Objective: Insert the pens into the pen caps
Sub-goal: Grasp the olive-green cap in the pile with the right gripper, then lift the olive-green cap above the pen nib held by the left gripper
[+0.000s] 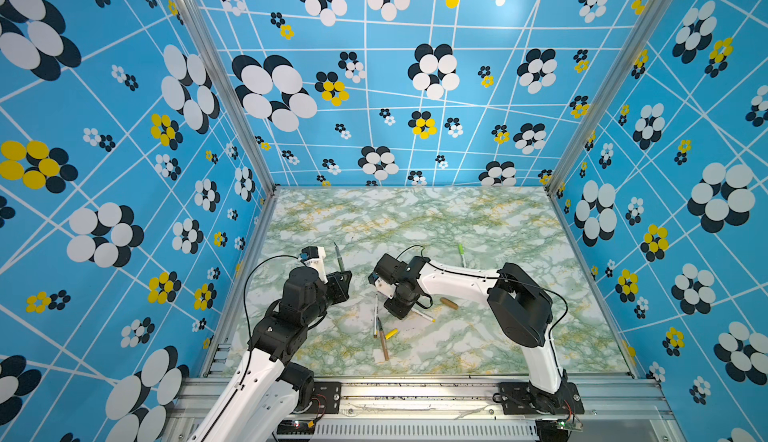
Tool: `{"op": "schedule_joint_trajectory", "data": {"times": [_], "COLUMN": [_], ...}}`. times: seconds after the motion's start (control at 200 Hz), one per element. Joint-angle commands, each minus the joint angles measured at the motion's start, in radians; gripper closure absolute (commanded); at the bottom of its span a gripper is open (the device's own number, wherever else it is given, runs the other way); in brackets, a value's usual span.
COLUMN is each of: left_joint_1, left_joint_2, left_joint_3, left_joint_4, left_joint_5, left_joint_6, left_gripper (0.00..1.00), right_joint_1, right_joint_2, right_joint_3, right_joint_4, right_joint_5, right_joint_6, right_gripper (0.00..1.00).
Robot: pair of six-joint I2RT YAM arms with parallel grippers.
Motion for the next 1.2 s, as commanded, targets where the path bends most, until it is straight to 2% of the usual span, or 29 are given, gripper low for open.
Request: {"op": "schedule_joint_trajectory", "data": {"times": [0.0, 0.33, 0.76, 1.019, 1.194], "left_joint_1": [0.011, 0.012, 0.013, 0.013, 0.013], "left_joint_2": [0.006, -0.001, -0.021, -0.019, 0.003], "left_joint_3": [0.001, 0.002, -0.004, -0.005, -0.002], "left_joint_4": [0.017, 0.013, 0.004, 0.009, 0.029], "left_joint_5": [0.015, 0.013, 0.012, 0.023, 0.056], "left_joint_6": [-0.003, -0.002, -0.007, 0.002, 0.026], "left_gripper": [1.00, 1.00, 1.00, 1.00, 1.00], "right_joint_1": [0.018, 0.032, 0.033, 0.023, -0.023], "right_joint_2": [0.029, 0.013, -0.024, -0.095, -0.189], "right_joint_3": [-0.026, -0.071, -0.064, -0.058, -0.058], "right_joint_4": [-0.022, 0.008, 0.038, 0.061, 0.100], "right_joint_5": [-0.022, -0.027, 0.026, 0.060, 0.060], "right_joint_6": [-0.009, 0.015, 0.049, 0.089, 0.153], "right_gripper": [0.74, 0.79, 0.87, 0.94, 0.95]}}
